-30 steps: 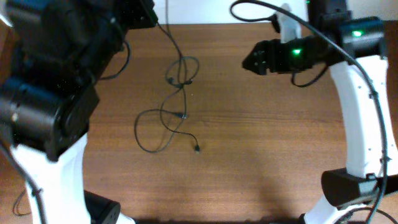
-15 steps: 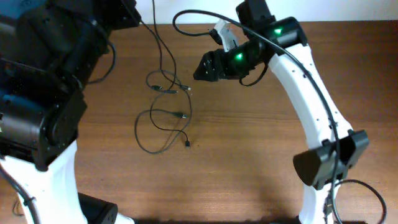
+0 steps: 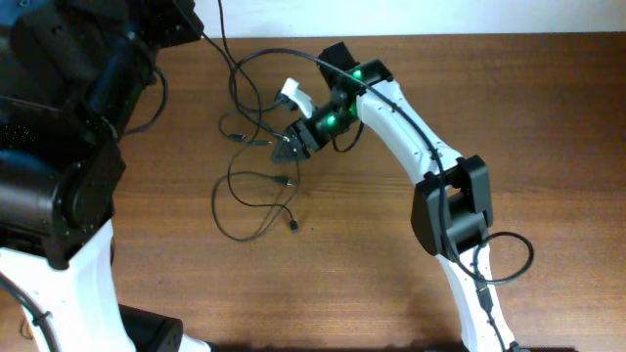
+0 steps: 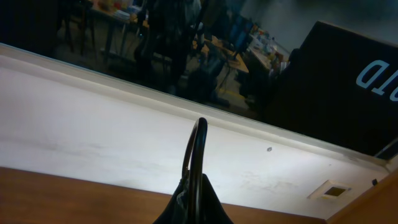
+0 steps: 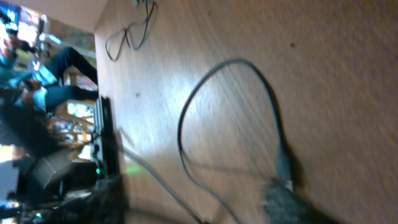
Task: Untangle cables
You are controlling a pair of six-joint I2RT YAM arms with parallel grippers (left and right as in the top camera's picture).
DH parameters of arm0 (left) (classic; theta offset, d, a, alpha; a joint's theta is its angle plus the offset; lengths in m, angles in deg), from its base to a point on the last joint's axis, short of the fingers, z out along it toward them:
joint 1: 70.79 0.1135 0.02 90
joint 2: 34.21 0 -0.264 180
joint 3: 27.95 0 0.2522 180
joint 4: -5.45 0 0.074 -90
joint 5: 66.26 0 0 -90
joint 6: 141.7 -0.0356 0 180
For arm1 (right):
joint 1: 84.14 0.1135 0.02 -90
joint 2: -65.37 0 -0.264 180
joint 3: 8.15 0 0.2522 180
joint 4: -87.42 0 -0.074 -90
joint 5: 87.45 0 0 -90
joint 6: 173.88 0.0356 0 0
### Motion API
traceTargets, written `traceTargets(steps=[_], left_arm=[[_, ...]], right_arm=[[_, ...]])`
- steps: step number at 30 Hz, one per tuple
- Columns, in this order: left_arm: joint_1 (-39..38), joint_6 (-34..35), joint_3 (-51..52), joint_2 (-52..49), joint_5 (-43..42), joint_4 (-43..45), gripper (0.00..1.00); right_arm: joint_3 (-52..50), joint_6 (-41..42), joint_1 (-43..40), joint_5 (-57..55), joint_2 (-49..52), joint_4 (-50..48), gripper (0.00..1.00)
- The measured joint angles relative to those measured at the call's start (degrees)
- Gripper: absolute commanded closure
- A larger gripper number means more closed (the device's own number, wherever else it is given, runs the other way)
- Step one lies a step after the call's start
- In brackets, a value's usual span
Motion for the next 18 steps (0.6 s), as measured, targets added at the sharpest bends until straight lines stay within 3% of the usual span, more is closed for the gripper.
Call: traceTargets(steps=[1,2,3,6,10,14,18], left_arm=[[0.0,0.0,0.0,0.0,0.0,0.0,1.00],[0.0,0.0,0.0,0.1,0.0,0.0,1.00],[0.0,0.0,0.0,0.1,0.3,0.0,1.00],[0.0,0.0,0.0,0.1,2.1,-1.6,1.00],[0.0,0.0,0.0,-0.1,9.0,-8.7,1.00],[3.1,-0.2,0.0,-1.6,17.4,-8.1,1.00],[10.9,-0.2,0.0,-1.7,19.6,-7.0,1.00]], right_arm=[[0.0,0.4,0.2,0.4,0.5,-1.1,0.69],[0.0,1.3,0.3,0.5,0.8,-2.4,0.92],[0.0,2.4,0.1,0.5,0.8,-2.6,0.96],[0.0,9.0,-1.1,-2.1,0.8,-2.0,0.96],[1.3,17.3,-7.1,-16.0,-0.5,7.4,0.96],[1.9,25.1,-16.6,-34.0,-13.0,14.7,0.96],[3.5,27.6,-28.2,-39.9,-21.2,19.8,0.96]])
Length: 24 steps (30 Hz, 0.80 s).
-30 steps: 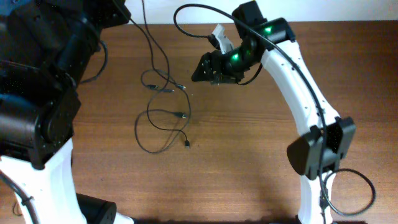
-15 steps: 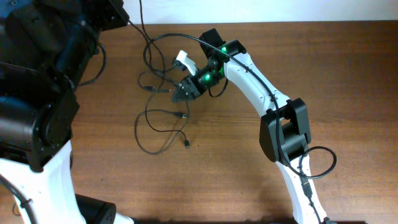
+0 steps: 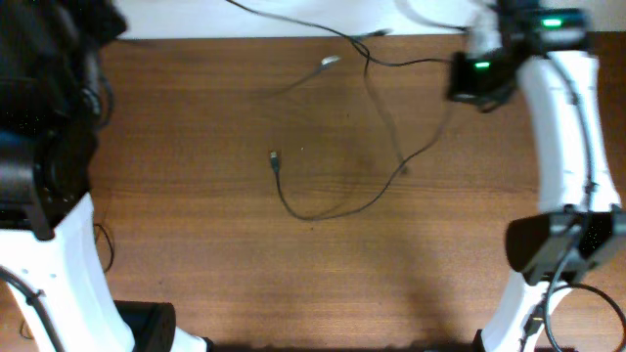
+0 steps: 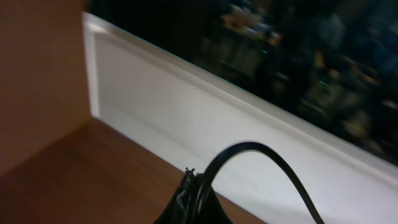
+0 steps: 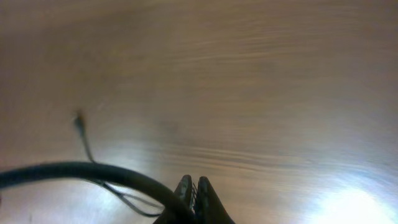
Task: Untangle cables
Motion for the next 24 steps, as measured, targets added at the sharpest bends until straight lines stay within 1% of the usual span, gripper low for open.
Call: traceTargets(steps=[3,5,7,10,14,19,21,24], left_arm=[[4.2,0.0,0.0,0.0,0.8,0.3,1.00],[5.5,0.0,0.0,0.0,0.8,0.5,1.00],[5.9,0.0,0.0,0.0,0.8,1.0,1.00],[6.2,-0.2,0.0,0.0,0.7,3.3,1.00],[10.2,-1.9,0.0,0.0,0.7,8.0,1.00],[17.8,-2.6,0.0,0.0,0.2,8.8,1.00],[19.0,-2.6,0.0,0.0,-0.7,8.9,1.00],[19.1,-2.6,2.1,0.0,-1.8,11.1,1.00]], right_arm=[[0.1,0.7,-9.2,-2.1,0.5,3.4,0.96],[0.0,0.8,-12.7,-2.0,0.6,4.2,0.96],[0.0,0.1,-13.9,-0.9,0.6,4.8,0.96],[0.0,-0.3,-13.4,-1.0,0.6,5.3,0.96],[-1.1,1.5,-13.9,-7.4,0.6,5.3,0.96],[-5.5,3.2,-20.2,-10.9,0.9,4.0,0.96],[-7.2,3.5,-23.5,-11.3,0.9,3.5,0.96],[-7.6,3.5,-24.5,-10.2,0.9,3.6,0.96]])
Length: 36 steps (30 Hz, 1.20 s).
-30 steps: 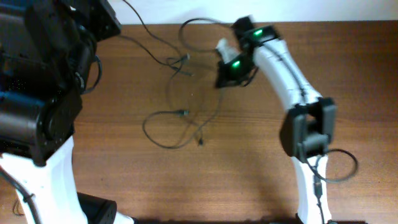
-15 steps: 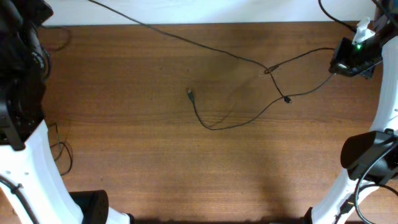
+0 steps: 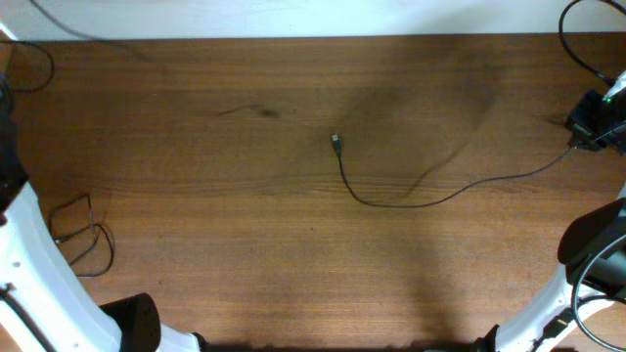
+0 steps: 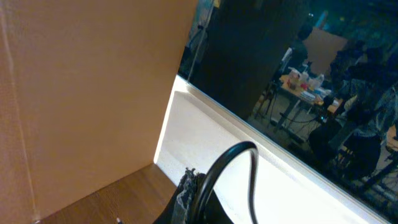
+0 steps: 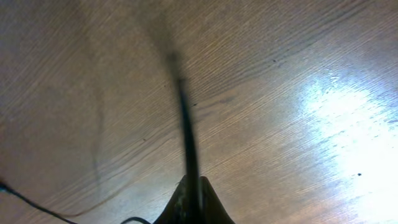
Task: Untangle cables
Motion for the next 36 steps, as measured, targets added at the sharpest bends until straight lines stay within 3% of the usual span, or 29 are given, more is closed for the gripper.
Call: traceTargets(steps=[8,13,14,16,17,18,19,25,27,31,33,36], left_arm=[[4.3,-8.6,9.2,-8.2,-1.5,17.5,1.00],[10.0,-10.2,13.2,-15.2,-3.1,10.3,1.00],[10.4,-10.0,15.3,-15.8,-3.5,8.9,0.96],[10.4,-9.3,19.0,-17.4,-3.9,9.8,0.83],[10.5,-8.6,20.6,-18.5,-4.0,10.2,0.70],[10.6,-8.8,21.8,-19.8,-4.1,10.5,0.51],[10.8,-8.3,23.3,-21.7,-4.3,10.5,0.01],[11.1,-7.8,24.7,-27.6,-5.2,3.8,0.01],[11.1,-6.3,24.1,-27.3,-6.1,-2.7,0.01],[11.1,-3.7,23.6,-22.8,-11.7,-12.8,0.00],[11.4,-3.1,22.8,-20.4,-14.9,-14.9,0.08],[12.1,-4.5,22.7,-19.3,-24.4,-14.9,0.08]], right_arm=[[0.0,-3.2,10.6,2.6,0.0,-0.1,0.96],[0.0,-3.6,16.2,2.5,0.0,0.0,0.96],[0.0,-3.6,17.0,2.4,0.0,0.0,0.96],[0.0,-3.6,18.0,2.4,0.0,0.0,0.96],[0.0,-3.6,18.6,2.4,0.0,0.0,0.96],[0.0,-3.6,19.2,2.4,0.0,0.0,0.96],[0.0,-3.6,19.6,2.4,0.0,0.0,0.96],[0.0,-3.6,20.1,2.4,0.0,0.0,0.96],[0.0,-3.6,20.1,2.4,0.0,0.0,0.96],[0.0,-3.6,20.1,2.4,0.0,0.1,0.96],[0.0,-3.6,20.2,2.4,0.0,0.2,0.96],[0.0,-5.4,22.0,4.0,0.0,0.0,0.96]])
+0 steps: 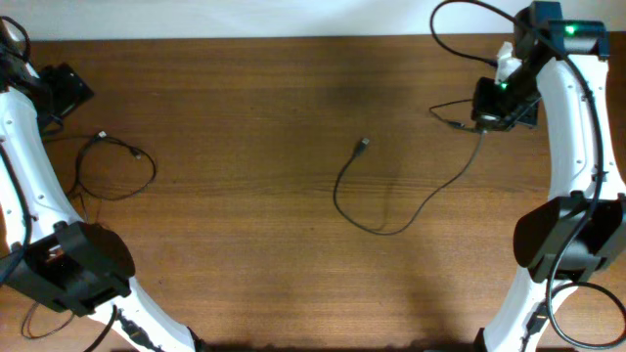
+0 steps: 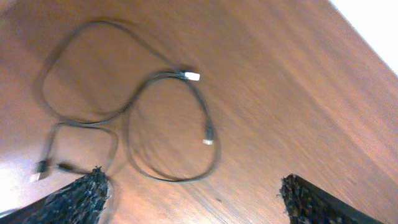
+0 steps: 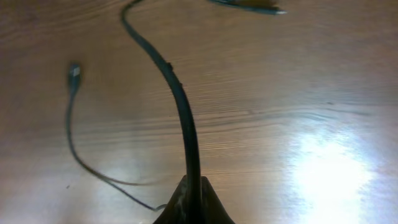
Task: Untangle cables
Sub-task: 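Reach the left gripper to the last black cable at center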
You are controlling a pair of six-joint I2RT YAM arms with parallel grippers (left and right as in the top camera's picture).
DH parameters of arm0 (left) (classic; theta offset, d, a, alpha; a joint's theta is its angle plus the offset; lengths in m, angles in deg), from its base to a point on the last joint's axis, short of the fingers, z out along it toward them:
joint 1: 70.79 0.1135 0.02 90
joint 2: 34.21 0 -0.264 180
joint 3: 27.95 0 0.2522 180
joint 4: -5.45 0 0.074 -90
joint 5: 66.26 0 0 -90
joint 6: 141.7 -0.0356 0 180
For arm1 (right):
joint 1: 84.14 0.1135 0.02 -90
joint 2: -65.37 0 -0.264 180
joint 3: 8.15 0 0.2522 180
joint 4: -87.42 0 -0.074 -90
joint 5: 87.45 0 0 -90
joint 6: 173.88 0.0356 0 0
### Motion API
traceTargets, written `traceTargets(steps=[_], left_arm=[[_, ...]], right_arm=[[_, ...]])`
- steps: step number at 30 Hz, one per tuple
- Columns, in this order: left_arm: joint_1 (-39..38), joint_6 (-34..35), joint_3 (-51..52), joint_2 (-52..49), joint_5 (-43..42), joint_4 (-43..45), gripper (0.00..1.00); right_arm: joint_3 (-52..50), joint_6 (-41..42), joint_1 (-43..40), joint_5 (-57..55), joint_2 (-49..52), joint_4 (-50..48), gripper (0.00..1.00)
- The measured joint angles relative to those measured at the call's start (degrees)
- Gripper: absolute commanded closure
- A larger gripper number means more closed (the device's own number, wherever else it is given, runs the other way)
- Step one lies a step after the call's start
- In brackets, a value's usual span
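Two cables lie apart on the brown table. A thin dark cable (image 1: 117, 196) sits in loose loops at the far left, its plug (image 2: 193, 76) plain in the left wrist view. My left gripper (image 1: 67, 90) hovers over it, open, with nothing between its fingers (image 2: 87, 196). My right gripper (image 1: 499, 103) at the back right is shut on a black cable (image 3: 180, 93). That cable (image 1: 391, 232) curves across the middle of the table to a free plug (image 1: 364, 145).
Another stretch of cable (image 1: 452, 15) loops beyond the right gripper at the table's back edge, and a short connector end (image 1: 445, 122) lies just left of it. The white arms stand at both sides. Bare wood (image 1: 245, 244) lies between the two cables.
My left gripper was shut on a cable and held high; now it is open, and that cable lies in loops on the table at the left. The right gripper has moved from the far right edge back and inward.
At first the cables lay knotted at the back middle, with my right gripper in the knot and the left shut on a strand. Then both grippers were shut and wider apart, the cables stretched. Later one cable trailed from each gripper. Now they lie separate, left one let go.
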Motion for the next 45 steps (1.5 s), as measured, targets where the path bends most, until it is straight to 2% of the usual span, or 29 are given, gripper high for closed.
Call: traceTargets(steps=[4,8,9,11,13,16,19,20,22,25,26,29,33,38,41,45], left_arm=[[-3.3,-3.4,0.0,5.9,-8.7,1.4,0.04],[-7.0,-5.1,-0.5,14.2,-13.9,1.2,0.06],[-7.5,-5.6,-0.7,14.7,-14.7,1.0,0.07],[-9.3,-6.6,-0.7,14.6,-16.0,0.2,0.07],[-10.8,-7.7,-0.7,14.3,-16.6,0.3,0.09],[-12.1,-9.4,-0.7,14.3,-17.0,0.1,0.10],[-15.0,-10.7,-0.7,14.3,-17.0,-1.6,0.17],[-16.6,-11.1,-0.7,14.2,-17.0,-2.9,0.23],[-20.9,-12.0,-0.6,13.9,-16.9,-5.5,0.26],[-29.2,-12.2,1.8,13.0,-17.0,-6.9,0.25],[-33.1,-12.2,4.1,12.2,-16.7,-5.6,0.22],[-41.2,-13.4,10.7,9.9,-15.6,1.7,0.14],[-49.7,-22.8,14.7,4.7,-13.9,7.3,0.12],[-53.3,-34.8,14.8,-6.3,-13.3,9.6,0.15],[-53.4,-36.7,14.9,-11.0,-12.8,9.5,0.16],[-53.5,-37.0,14.9,-12.1,-12.9,9.4,0.17]], right_arm=[[0.4,-2.4,6.5,7.5,0.0,-2.0,0.96],[8.2,-2.3,15.9,11.7,0.5,-3.6,0.94],[9.9,-1.0,17.9,12.1,0.5,-4.3,0.58],[11.5,2.3,22.4,12.2,0.5,-5.7,0.01],[11.5,5.7,25.4,9.5,0.5,-5.5,0.01],[11.5,10.7,25.2,2.9,0.5,-3.6,0.01],[11.5,14.2,22.0,-4.6,0.5,-1.0,0.01],[11.5,14.6,20.3,-6.2,0.5,-0.4,0.01],[11.5,15.0,16.3,-7.8,0.5,0.4,0.01],[11.5,13.8,8.4,-8.4,0.5,1.4,0.01],[11.5,12.5,4.4,-8.6,0.5,1.9,0.01],[11.5,11.0,-0.4,-8.9,0.5,3.1,0.01],[11.5,9.2,-2.6,-8.8,0.5,4.0,0.01],[11.3,8.0,-2.6,-8.8,0.5,5.6,0.01],[7.9,7.9,-2.6,-8.8,0.5,4.9,0.01],[0.8,7.8,-2.6,-8.8,0.7,1.5,0.01]])
